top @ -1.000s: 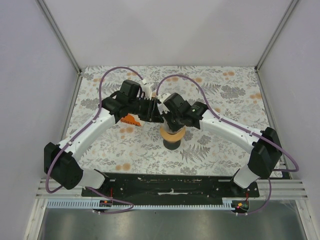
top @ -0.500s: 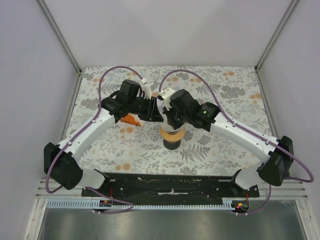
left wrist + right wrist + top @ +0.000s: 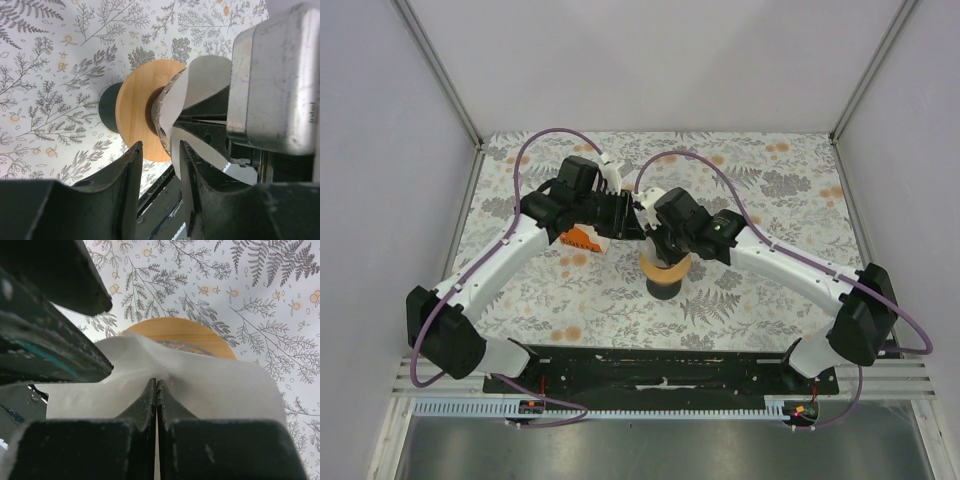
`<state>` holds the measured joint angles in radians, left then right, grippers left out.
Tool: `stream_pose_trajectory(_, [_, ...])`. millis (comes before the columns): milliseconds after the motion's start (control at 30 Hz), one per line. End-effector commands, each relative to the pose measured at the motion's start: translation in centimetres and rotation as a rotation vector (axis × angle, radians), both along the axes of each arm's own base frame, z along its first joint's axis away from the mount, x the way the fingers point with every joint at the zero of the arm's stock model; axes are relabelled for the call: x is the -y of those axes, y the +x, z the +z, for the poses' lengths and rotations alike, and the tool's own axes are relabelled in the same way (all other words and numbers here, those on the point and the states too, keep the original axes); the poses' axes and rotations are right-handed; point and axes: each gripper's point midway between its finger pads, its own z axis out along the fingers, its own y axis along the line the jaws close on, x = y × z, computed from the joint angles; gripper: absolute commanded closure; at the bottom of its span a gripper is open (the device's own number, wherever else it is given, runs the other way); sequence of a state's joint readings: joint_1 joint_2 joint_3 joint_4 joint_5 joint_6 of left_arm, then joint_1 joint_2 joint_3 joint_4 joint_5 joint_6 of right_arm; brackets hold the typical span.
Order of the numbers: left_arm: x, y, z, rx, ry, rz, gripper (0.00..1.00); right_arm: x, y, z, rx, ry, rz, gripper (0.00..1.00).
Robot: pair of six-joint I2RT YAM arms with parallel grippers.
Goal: Place the coffee filter in the dripper
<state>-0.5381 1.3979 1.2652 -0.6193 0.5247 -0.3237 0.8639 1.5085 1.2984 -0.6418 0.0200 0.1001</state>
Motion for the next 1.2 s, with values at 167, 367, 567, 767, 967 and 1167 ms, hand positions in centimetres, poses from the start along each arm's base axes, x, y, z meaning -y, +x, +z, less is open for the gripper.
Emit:
stream_pose_trajectory(167, [0.0,0.6,1.5,0.059,-0.028,0.0,0.54,-1.3,1.2,-1.5,-0.013,0.003,-0.025,1.0])
stream_pose_trajectory(367, [0.2,0.3,0.4,0.021,-0.034,-0.008,0.62,-1.6,1.3,-1.9,-0.024,0.006,-0.022,1.0])
stream_pose_trajectory(567, [-0.1,0.7,0.3,0.043,-0.009,0.003,0.66,-2.2,1.6,0.8,0.02,0.052,0.002,1.0])
stream_pose_trajectory(767, [-0.3,0.9,0.7,0.067,0.004,0.004,0.67,-2.8,1.4,5.0,0.075,0.141,0.056,0.97])
stream_pose_trajectory(967, [-0.2,1.1,0.9,0.07,-0.001,0.006,0.67,-2.3,1.2,6.9,0.099,0.182,0.056,0.94])
stream_pose_trajectory(1167, [-0.3,1.2,1.3,0.083,0.001,0.003,0.68,-1.8,0.8,8.5,0.118,0.212,0.062,0.92])
